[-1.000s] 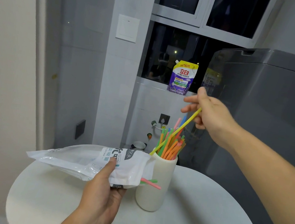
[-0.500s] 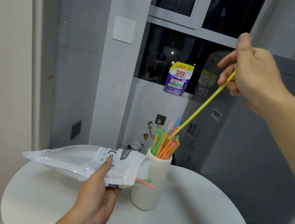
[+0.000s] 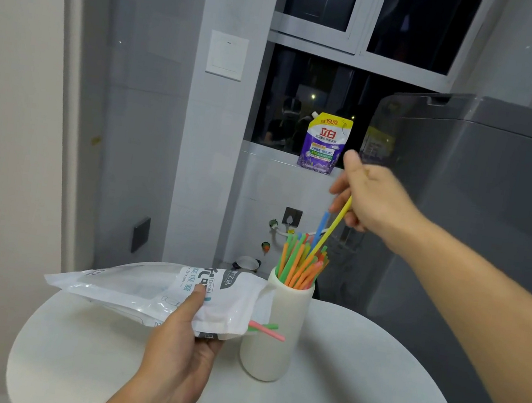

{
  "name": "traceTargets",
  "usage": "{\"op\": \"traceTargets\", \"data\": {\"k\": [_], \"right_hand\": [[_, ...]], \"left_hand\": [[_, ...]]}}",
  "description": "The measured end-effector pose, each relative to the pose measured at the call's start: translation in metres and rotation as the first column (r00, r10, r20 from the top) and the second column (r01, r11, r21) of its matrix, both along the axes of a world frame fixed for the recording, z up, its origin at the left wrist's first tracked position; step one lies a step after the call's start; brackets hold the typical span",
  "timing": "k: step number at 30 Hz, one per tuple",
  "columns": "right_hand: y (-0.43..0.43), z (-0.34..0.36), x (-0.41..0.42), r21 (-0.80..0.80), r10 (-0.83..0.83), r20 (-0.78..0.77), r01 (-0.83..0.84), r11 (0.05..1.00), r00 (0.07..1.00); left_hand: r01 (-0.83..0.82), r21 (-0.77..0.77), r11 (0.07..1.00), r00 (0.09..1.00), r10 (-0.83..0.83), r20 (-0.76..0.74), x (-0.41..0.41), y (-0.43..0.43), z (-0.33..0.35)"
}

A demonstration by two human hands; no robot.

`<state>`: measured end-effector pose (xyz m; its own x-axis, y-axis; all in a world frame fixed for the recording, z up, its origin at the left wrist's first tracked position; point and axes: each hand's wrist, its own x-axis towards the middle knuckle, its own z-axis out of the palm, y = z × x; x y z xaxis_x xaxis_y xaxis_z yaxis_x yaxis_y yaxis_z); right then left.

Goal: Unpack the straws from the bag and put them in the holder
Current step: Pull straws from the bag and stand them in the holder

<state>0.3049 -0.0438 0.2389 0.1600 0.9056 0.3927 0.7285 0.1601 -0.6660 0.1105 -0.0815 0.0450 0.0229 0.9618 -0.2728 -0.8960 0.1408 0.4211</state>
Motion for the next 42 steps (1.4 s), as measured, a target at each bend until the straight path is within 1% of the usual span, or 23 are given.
{"op": "traceTargets", "data": {"k": [4,7,9,10,11,12,14,15,16,17,18,20,23,26,29,31,33,34,38,40,42], "right_hand": [[0.004,-0.028,-0.004,-0.03,0.008,0.145,-0.004,1.0,0.989],[0.006,-0.049,-0.004,-0.004,-0.036,0.297,0.039,0.999,0.954],[0.009,-0.06,-0.003,-0.044,-0.035,0.348,0.054,0.998,0.937],[0.01,-0.064,-0.001,-0.076,-0.024,0.351,0.054,0.996,0.936],[0.01,-0.065,0.0,-0.09,-0.012,0.322,0.043,0.995,0.947],[0.01,-0.064,0.001,-0.069,-0.002,0.258,0.021,0.997,0.966],[0.006,-0.056,0.001,0.073,0.024,0.127,-0.033,0.997,0.992],[0.004,-0.051,0.001,0.149,0.042,0.121,-0.06,0.987,0.992],[0.002,-0.046,0.0,0.195,0.054,0.168,-0.086,0.977,0.984],[0.001,-0.043,-0.001,0.196,0.063,0.248,-0.114,0.974,0.967],[0.001,-0.042,-0.003,0.155,0.078,0.334,-0.137,0.978,0.939],[0.001,-0.046,-0.005,0.007,0.128,0.453,-0.147,0.989,0.882],[0.003,-0.061,-0.007,-0.181,0.201,0.53,-0.121,0.976,0.824],[0.002,-0.077,-0.005,-0.289,0.256,0.545,-0.108,0.951,0.798],[0.004,-0.084,-0.003,-0.305,0.271,0.528,-0.118,0.945,0.805],[0.006,-0.081,-0.002,-0.278,0.257,0.487,-0.13,0.952,0.835],[0.008,-0.077,-0.003,-0.202,0.234,0.448,-0.157,0.967,0.863],[0.009,-0.076,-0.004,-0.183,0.236,0.455,-0.17,0.968,0.858],[0.013,-0.089,-0.006,-0.248,0.285,0.565,-0.17,0.954,0.774],[0.012,-0.094,-0.005,-0.207,0.268,0.549,-0.182,0.961,0.792],[0.009,-0.091,-0.005,-0.166,0.246,0.499,-0.186,0.968,0.831]], "left_hand": [[-0.007,-0.013,1.0,1.0,0.007,-0.006,0.0,0.0,0.001],[-0.012,-0.018,1.0,1.0,0.011,-0.007,-0.001,0.0,0.001],[-0.01,-0.018,1.0,1.0,0.01,-0.004,0.0,0.0,0.001],[-0.009,-0.019,1.0,1.0,0.009,-0.004,0.0,0.0,0.001],[-0.009,-0.02,1.0,1.0,0.009,-0.005,0.0,0.0,0.001],[-0.008,-0.021,1.0,1.0,0.008,-0.007,0.0,0.0,0.001],[-0.002,-0.019,1.0,1.0,0.001,-0.01,0.001,0.001,0.0],[0.002,-0.018,1.0,1.0,-0.003,-0.011,0.001,0.001,-0.001],[0.005,-0.018,1.0,1.0,-0.006,-0.012,0.001,0.001,-0.002],[0.007,-0.018,1.0,1.0,-0.007,-0.011,0.001,0.001,-0.002],[0.008,-0.019,1.0,1.0,-0.008,-0.011,0.001,0.002,-0.003],[0.01,-0.016,1.0,1.0,-0.01,-0.01,0.001,0.002,-0.004],[0.014,-0.007,1.0,1.0,-0.014,-0.006,0.001,0.002,-0.004],[0.019,-0.001,1.0,1.0,-0.019,-0.005,-0.001,0.002,-0.004],[0.03,0.01,0.999,0.999,-0.03,-0.012,-0.001,0.002,-0.005],[0.035,0.014,0.999,0.999,-0.035,-0.013,-0.001,0.002,-0.005],[0.045,0.016,0.999,0.999,-0.044,-0.011,0.0,0.002,-0.004],[0.046,0.015,0.999,0.999,-0.046,-0.011,0.0,0.002,-0.004],[0.045,0.01,0.999,0.999,-0.044,-0.02,0.0,0.0,-0.003],[0.045,0.016,0.999,0.999,-0.045,-0.017,-0.001,0.0,-0.002],[0.042,0.021,0.999,0.999,-0.041,-0.019,-0.002,0.0,0.0]]}}
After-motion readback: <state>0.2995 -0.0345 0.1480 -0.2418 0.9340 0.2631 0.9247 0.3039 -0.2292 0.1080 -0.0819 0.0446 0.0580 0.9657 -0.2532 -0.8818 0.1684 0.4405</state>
